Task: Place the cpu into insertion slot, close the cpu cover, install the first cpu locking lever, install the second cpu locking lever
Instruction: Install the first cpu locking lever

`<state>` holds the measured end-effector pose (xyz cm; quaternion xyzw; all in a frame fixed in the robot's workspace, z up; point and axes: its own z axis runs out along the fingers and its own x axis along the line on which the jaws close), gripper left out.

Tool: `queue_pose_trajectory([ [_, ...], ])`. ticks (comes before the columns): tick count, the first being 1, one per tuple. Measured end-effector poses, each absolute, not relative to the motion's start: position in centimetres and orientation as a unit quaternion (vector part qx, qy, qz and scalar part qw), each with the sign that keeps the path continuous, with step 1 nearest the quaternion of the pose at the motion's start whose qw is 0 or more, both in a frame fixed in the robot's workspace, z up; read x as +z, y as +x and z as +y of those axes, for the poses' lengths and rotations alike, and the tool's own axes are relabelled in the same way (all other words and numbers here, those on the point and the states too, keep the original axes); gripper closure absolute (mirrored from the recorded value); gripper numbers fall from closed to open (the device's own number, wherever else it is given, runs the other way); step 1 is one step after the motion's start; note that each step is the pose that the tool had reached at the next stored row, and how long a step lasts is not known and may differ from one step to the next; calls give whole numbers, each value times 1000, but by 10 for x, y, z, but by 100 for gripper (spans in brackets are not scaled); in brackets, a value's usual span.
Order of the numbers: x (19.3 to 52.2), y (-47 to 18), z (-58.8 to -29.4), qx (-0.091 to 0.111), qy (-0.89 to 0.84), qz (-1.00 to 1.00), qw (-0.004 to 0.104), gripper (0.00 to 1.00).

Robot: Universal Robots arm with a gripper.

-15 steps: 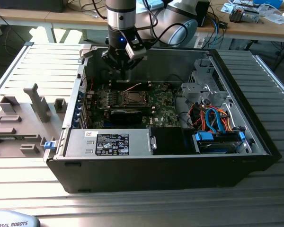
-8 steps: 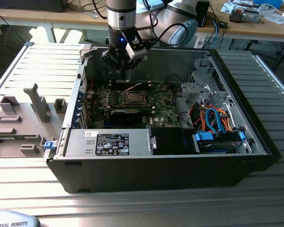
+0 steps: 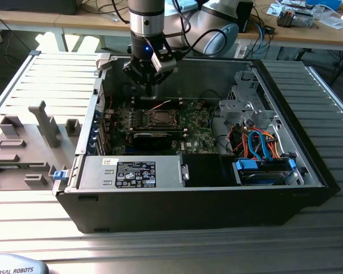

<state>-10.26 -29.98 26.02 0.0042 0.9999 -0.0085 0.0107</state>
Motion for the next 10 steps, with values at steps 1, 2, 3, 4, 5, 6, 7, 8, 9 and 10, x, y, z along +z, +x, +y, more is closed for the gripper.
queue_pose_trajectory([
  [1, 260, -103, -300, -9, 8, 1000, 11, 89],
  [2, 259, -102, -300, -9, 10, 1000, 11, 89],
  [3, 259, -101, -300, -9, 10, 1000, 11, 89],
  [4, 259, -100, -300, -9, 10, 1000, 11, 89],
  [5, 259, -99, -300, -9, 10, 1000, 11, 89],
  [6, 259, -99, -300, -9, 10, 1000, 11, 89],
  [7, 258, -99, -300, -9, 10, 1000, 11, 89],
  [8, 258, -99, -300, -9, 10, 1000, 11, 89],
  [9, 258, -99, -300, -9, 10, 1000, 11, 89],
  [10, 257, -99, -300, -9, 10, 1000, 11, 89],
])
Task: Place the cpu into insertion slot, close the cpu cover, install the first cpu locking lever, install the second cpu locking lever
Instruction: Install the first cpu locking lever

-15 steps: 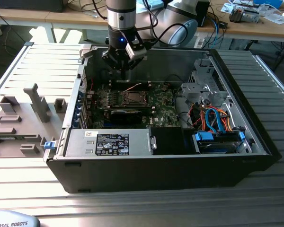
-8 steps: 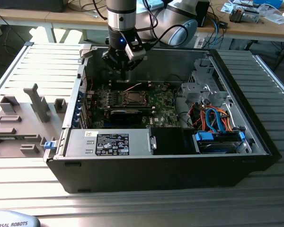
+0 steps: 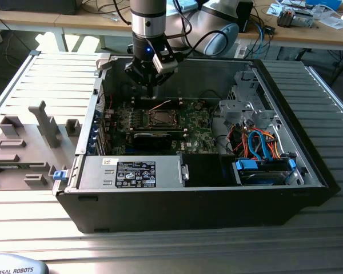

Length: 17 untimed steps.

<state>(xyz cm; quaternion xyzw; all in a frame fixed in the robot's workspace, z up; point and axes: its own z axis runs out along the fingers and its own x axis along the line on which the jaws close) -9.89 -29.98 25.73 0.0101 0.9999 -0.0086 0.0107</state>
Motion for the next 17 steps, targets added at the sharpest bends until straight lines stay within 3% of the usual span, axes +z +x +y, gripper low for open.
queue_pose_trajectory([
  [17, 254, -99, -300, -9, 10, 1000, 11, 89],
])
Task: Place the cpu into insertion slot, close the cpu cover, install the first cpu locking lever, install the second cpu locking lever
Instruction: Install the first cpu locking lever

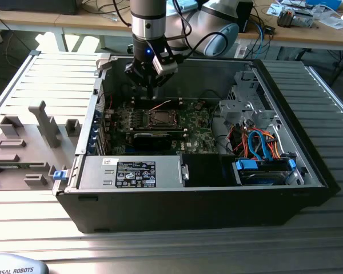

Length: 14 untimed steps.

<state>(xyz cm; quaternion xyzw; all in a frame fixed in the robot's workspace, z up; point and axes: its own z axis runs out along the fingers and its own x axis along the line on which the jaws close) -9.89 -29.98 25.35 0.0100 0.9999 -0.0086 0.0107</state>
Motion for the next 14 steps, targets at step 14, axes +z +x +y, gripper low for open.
queue_pose_trajectory([
  [14, 251, -99, -300, -9, 10, 1000, 11, 89],
])
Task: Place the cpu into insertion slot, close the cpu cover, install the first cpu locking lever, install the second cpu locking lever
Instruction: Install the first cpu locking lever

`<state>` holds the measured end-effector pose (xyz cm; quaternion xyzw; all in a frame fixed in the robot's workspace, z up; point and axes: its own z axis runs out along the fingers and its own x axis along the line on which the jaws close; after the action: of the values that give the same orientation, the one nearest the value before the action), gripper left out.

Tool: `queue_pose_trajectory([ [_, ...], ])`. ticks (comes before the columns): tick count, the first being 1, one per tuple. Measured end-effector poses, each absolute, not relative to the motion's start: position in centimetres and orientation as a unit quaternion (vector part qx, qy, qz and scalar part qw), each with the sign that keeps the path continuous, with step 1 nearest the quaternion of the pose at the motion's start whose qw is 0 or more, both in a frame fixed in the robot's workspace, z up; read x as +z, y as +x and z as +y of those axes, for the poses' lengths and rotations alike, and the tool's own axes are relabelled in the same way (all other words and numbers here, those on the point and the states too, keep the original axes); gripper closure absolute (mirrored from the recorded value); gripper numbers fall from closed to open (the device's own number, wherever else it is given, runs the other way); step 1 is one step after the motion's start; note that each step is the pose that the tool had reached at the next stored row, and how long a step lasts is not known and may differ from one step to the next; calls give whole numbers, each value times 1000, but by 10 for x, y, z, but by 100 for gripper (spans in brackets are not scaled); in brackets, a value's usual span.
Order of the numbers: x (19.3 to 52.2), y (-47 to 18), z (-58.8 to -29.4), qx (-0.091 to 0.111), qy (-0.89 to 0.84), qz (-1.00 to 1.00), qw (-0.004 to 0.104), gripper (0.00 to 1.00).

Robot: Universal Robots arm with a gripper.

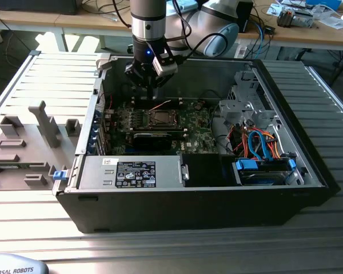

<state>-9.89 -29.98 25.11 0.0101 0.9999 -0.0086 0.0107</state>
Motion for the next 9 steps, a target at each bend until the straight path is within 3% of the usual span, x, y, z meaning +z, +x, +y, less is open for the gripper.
queue_pose_trajectory([
  [9, 248, -99, -300, -9, 10, 1000, 11, 89],
])
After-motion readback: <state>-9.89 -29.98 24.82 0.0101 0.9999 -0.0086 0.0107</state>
